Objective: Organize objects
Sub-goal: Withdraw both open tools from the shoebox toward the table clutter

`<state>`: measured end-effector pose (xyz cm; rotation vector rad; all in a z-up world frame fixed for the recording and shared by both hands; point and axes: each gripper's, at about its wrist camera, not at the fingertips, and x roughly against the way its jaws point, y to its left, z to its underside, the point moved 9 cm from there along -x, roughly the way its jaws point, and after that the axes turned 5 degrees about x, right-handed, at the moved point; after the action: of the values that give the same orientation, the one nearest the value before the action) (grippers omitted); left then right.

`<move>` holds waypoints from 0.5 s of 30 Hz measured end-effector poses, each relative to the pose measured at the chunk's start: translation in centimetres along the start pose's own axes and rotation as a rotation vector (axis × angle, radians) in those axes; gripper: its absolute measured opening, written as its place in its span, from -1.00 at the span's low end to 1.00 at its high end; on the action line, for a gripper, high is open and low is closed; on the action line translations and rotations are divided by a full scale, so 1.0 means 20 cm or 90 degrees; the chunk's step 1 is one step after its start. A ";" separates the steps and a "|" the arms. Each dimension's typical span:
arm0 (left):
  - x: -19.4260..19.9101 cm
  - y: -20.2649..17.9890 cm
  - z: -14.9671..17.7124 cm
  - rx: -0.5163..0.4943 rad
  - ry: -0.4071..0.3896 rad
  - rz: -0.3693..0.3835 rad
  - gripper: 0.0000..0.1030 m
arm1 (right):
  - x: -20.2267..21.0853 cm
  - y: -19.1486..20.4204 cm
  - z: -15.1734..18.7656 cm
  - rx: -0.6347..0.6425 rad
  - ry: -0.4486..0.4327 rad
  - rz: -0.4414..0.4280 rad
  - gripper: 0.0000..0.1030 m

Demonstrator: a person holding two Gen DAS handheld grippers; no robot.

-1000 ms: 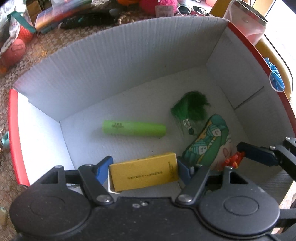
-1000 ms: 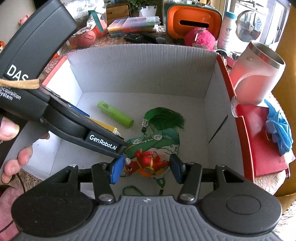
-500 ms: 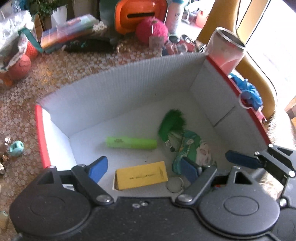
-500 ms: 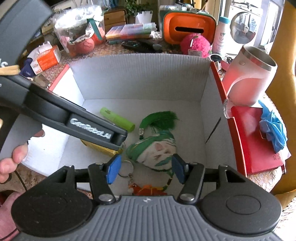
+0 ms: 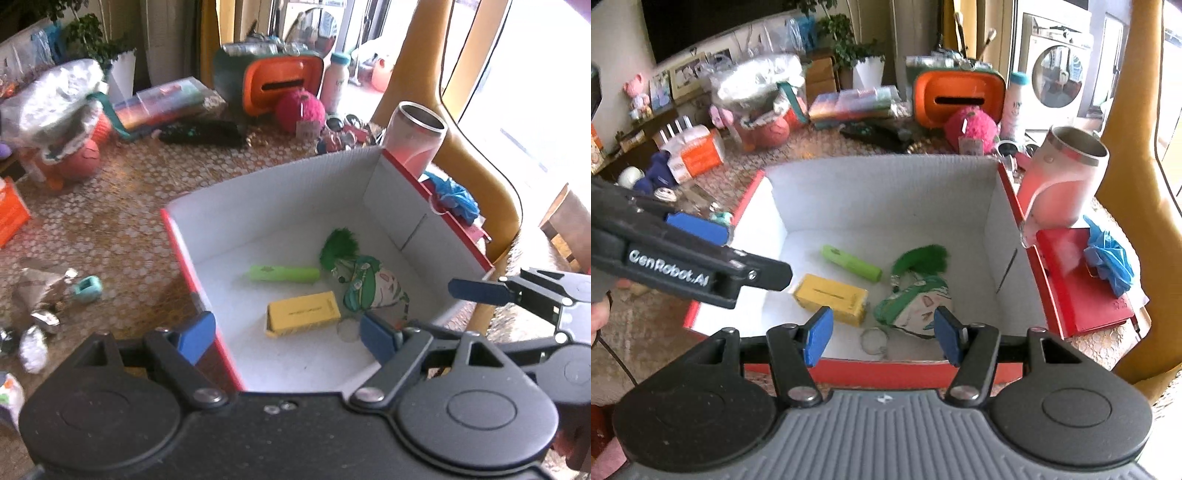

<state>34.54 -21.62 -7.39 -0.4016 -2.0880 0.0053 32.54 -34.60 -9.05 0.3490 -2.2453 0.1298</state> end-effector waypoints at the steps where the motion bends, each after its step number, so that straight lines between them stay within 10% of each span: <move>1: 0.04 0.02 0.01 0.001 -0.007 -0.001 0.64 | 0.03 0.02 0.00 -0.001 -0.007 -0.002 0.15; 15: 0.46 0.47 0.30 0.020 -0.081 -0.040 0.65 | 0.24 0.52 -0.06 0.023 -0.094 -0.058 0.16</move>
<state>27.74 -9.16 -4.47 -0.3245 -2.2218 0.0269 27.45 -25.49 -4.38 0.4933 -2.3695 0.1002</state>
